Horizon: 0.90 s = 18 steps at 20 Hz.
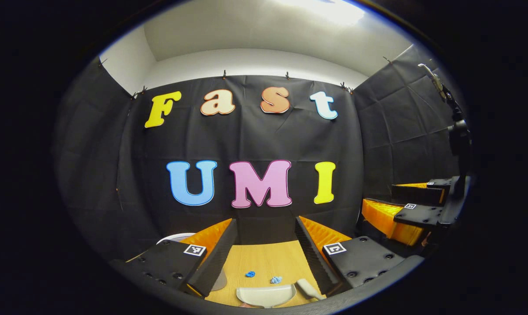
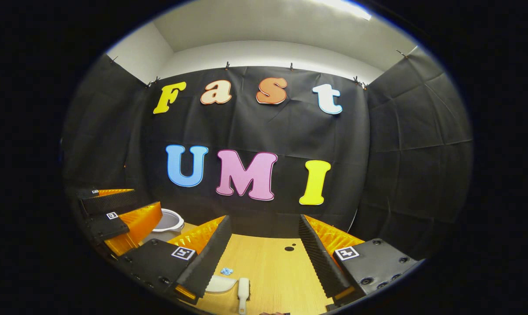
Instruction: Pick up the small broom and dustpan from the desktop, sweep the trash into the dustpan with the broom, and then empty the trash into the garbage bin.
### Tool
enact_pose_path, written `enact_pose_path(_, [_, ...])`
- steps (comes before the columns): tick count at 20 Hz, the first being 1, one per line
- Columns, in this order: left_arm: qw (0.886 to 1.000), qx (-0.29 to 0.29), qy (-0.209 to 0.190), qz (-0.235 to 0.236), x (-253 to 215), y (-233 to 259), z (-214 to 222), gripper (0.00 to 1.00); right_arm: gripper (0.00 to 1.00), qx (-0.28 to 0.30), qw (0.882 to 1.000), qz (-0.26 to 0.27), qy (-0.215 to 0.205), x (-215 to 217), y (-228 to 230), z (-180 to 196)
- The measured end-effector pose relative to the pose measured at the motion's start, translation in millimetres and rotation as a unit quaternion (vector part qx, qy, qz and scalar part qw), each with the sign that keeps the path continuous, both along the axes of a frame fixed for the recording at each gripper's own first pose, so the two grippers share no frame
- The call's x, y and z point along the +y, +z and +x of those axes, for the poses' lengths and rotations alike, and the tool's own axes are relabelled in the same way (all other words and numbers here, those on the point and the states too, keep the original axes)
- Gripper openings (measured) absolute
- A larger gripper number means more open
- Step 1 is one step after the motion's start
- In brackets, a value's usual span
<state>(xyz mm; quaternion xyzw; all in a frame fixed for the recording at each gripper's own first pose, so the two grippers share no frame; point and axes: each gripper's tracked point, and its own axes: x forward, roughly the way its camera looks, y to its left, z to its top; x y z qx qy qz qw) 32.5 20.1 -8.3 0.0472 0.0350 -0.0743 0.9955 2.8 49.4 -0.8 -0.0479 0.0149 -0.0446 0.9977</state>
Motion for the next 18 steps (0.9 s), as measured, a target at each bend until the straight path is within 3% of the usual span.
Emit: enact_pose_path(18, [0.999,0.039,-0.005,0.003,4,-28,26,0.8,0.98,0.024,1.0,0.004,0.004,3,-24,34])
